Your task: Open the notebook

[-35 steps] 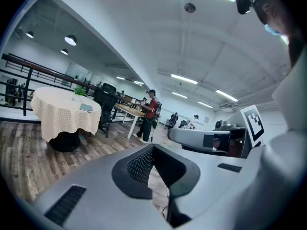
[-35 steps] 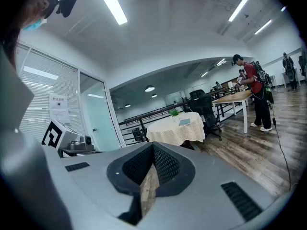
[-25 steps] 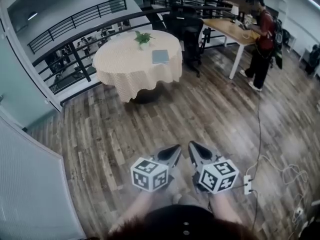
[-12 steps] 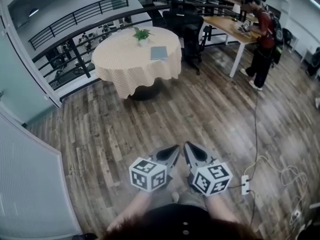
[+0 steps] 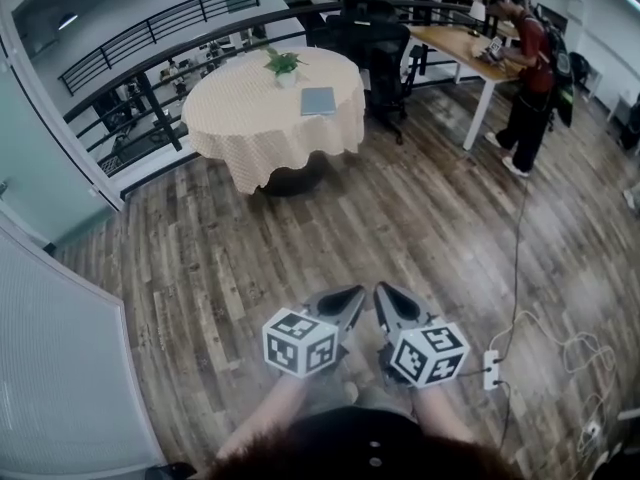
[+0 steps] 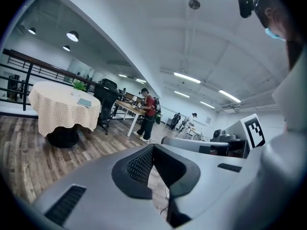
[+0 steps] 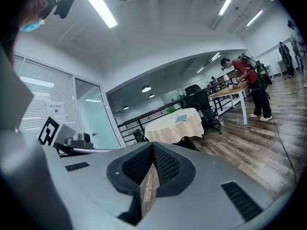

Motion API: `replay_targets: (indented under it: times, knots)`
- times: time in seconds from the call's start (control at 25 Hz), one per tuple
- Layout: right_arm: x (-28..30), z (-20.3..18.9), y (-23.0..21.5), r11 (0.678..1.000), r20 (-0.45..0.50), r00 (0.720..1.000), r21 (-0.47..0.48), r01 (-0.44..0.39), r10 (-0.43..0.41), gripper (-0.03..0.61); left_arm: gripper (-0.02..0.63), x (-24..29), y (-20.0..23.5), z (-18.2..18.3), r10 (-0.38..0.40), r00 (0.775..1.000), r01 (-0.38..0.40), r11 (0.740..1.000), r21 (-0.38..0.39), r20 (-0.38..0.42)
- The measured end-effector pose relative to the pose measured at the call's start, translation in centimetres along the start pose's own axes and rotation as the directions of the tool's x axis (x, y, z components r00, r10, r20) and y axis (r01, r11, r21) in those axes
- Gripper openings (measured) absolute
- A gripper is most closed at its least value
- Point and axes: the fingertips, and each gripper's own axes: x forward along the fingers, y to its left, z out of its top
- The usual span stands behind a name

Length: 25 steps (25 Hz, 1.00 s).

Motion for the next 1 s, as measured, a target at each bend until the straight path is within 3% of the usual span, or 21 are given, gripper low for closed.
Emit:
replay_targets:
  times: [0.36, 0.72, 1.0]
  knots:
    - [6.8, 2.3, -3.6, 1.000, -0.004, 1.000, 0.010, 0.003, -0.003, 0.011, 0.011, 3.9, 6.4, 2.2, 0.008, 1.000, -0.008, 1.000, -0.026, -0.019]
    - [17.3, 6.4, -6.9, 1.000, -0.010, 1.000, -0.002, 0.007, -0.007, 0.011, 0.011, 8.3, 15.6, 8.7, -0.001, 1.000, 0.003, 0.997, -0.072, 0.026]
    - [24.8, 10.0, -8.5, 0.999, 0.026, 0.999, 0.004, 0.037, -0.037, 0.011, 0.011, 11.4, 21.9, 13.1, -0.036, 0.999, 0.037, 0.998, -0.050, 0.017]
